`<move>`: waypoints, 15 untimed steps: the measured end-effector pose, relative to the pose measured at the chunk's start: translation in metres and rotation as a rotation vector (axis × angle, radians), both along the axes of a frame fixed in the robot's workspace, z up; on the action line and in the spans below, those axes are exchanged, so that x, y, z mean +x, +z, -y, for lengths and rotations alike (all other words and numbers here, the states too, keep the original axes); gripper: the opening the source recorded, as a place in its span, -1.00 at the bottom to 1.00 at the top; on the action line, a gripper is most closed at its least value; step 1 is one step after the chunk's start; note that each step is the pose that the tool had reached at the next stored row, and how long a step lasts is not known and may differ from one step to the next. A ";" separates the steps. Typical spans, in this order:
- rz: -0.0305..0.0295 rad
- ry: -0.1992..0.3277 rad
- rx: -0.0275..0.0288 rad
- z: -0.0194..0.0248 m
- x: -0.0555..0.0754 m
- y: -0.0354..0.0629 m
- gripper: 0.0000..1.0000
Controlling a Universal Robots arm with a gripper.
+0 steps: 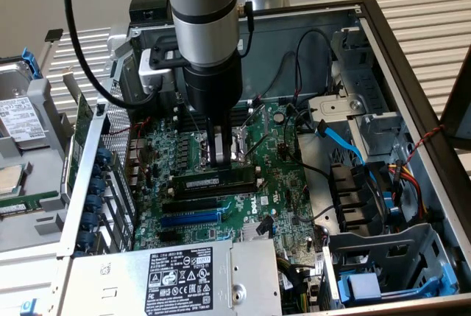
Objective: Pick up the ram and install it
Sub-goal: 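Insert the ram into the slot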
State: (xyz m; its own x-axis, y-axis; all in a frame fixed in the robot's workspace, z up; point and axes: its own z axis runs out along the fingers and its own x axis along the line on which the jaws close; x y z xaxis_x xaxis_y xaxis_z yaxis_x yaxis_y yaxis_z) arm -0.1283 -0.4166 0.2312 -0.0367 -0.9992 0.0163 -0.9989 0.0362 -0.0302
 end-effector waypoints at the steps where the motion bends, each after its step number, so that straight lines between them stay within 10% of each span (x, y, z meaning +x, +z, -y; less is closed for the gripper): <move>1: 0.0001 0.000 0.0000 0.0000 0.000 0.0000 -0.76; 15: 0.0021 0.000 -0.0001 0.0002 0.000 0.0001 -0.76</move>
